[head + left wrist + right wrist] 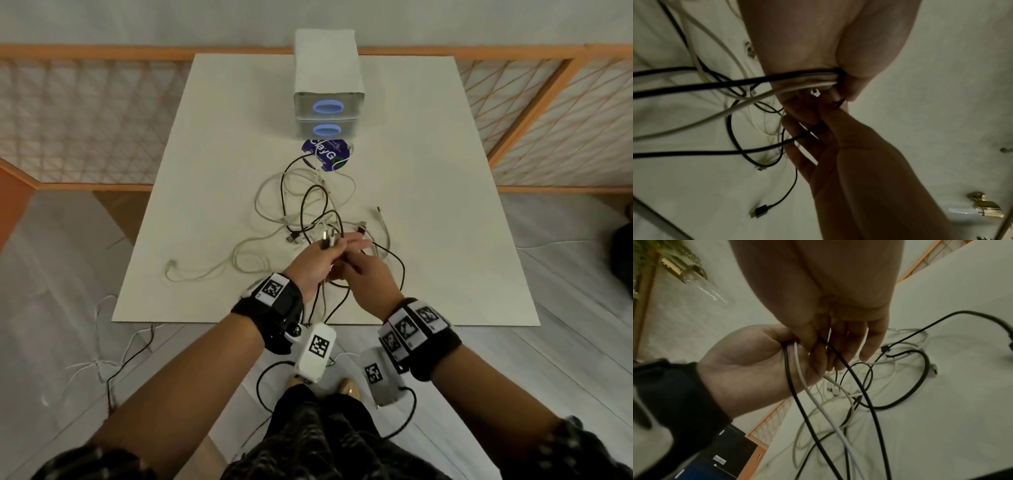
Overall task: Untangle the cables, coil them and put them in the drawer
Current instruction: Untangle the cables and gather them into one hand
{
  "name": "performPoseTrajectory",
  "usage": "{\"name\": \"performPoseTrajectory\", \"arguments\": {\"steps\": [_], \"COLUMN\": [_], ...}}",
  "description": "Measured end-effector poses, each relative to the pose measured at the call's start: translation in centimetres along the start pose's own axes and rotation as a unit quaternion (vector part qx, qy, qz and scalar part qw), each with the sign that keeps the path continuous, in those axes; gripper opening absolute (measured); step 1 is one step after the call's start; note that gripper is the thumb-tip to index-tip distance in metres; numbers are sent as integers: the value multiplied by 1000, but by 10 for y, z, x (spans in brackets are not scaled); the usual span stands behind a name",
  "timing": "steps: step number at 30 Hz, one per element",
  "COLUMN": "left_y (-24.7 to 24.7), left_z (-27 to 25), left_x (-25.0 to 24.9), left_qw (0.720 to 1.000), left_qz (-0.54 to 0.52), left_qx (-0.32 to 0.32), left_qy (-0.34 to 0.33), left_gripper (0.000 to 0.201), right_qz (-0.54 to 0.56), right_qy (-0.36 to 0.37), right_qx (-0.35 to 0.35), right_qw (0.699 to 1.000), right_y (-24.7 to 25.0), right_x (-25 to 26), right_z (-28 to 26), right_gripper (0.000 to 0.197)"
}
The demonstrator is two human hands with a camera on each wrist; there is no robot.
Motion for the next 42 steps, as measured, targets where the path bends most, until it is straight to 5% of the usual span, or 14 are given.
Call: {"name": "performPoseTrajectory", "arguments": {"steps": [5,7,10,21,24,28,33,42], "left_y": [23,39,57,37,47,59,53,55], "left_z": [0,4,4,-25,-45,-67,-85,-84], "left_x": [5,1,-10,17,33,47,54,56], "left_qw": [995,976,937,991,998,995,994,997], "left_qz": [-91,-209,-336,-123,-13,-32,-78,10], "left_qx": [-24,-58,-92,-53,-59,-84,-56,-63], "left_qy": [29,16,-6,5,17,35,42,35], "left_gripper": [31,26,23,29,28,16,19,28], "right_qz": [26,-15,-84,-146,-192,-262,-266,-189], "right_qy": [68,82,14,-34,-72,-124,-105,-49], "right_qx": [-74,-37,73,159,218,286,213,-7], "right_qw": [995,996,994,976,954,913,934,981], "right_y": [3,-9,-31,-37,-40,-43,-21,31], "right_x": [-9,-30,-77,-104,-125,-148,-124,-67], "right_z": [-44,-65,-92,-81,-91,-100,-63,-1], "right_gripper": [13,13,16,24,27,39,25,18]}}
Point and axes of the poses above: each hand's wrist, its own z-axis towards the middle knuckle, its own y-axis out of the back of the hand, x = y × z, the point moved 8 cm from there along z, towards the middle knuckle, and after that the axes turned 2 degrees about z, right-handed, at the moved point
